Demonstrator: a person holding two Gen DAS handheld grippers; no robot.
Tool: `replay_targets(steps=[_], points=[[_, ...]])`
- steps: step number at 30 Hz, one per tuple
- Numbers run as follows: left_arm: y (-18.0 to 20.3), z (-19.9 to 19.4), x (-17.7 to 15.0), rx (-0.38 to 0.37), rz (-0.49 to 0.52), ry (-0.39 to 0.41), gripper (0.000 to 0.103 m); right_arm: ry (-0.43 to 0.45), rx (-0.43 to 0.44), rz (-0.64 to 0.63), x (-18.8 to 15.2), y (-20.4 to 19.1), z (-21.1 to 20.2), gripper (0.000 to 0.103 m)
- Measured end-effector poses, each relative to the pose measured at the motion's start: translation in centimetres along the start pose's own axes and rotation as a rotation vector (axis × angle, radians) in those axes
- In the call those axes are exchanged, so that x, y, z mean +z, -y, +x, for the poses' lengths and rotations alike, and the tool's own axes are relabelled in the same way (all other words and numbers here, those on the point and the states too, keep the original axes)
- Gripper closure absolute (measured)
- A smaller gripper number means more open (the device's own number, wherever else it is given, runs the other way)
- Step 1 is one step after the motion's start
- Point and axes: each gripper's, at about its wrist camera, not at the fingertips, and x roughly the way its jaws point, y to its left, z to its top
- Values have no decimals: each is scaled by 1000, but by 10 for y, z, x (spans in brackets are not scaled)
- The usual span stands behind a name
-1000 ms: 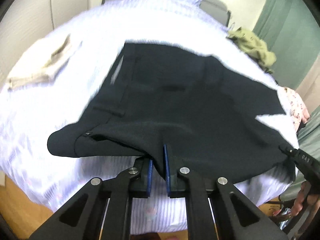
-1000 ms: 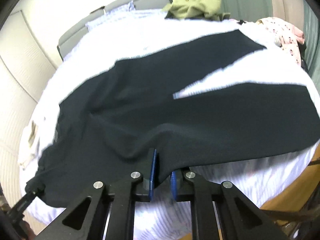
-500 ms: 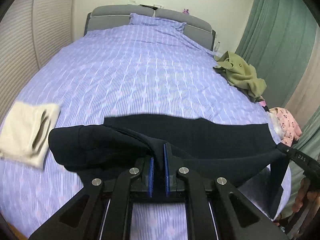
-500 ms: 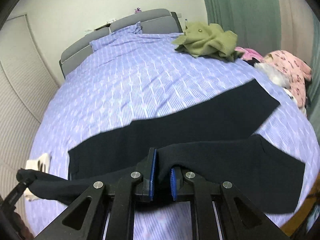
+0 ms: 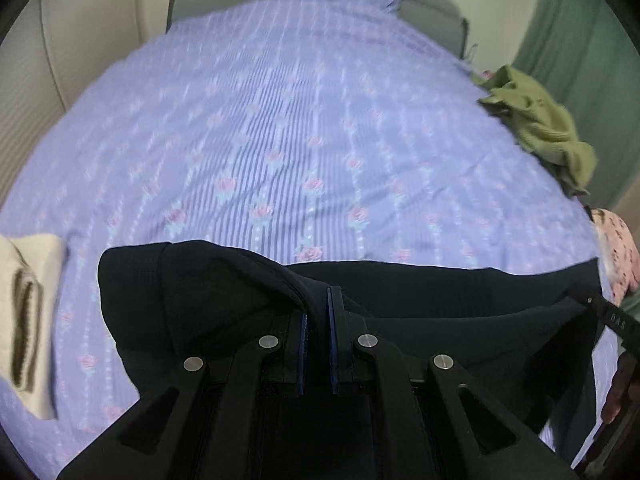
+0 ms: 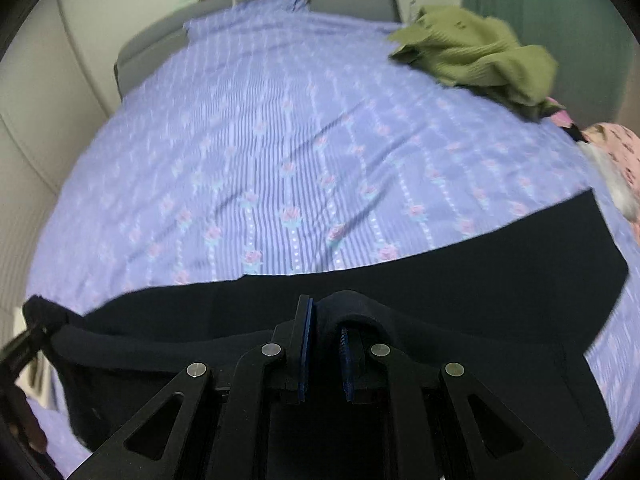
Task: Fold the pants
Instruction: 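Lift the waistband with both grippers and fold it over toward the hems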
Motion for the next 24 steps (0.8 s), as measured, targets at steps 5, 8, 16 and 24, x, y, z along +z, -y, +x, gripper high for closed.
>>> replay_targets(steps=[5,8,16,24], points=[[-1,45,2,36,1,-86,89,-87,-3,-17,7,-2,56,89],[-1,62,8,50,-17,-137,88,-133,-5,6,9,3,77,89],[17,39,26,131,-17,-43,26,-214,44,-11,21,-6,76,56],[65,-12,18,84,176,-5,24,-125,132,17,20,2,0,31]])
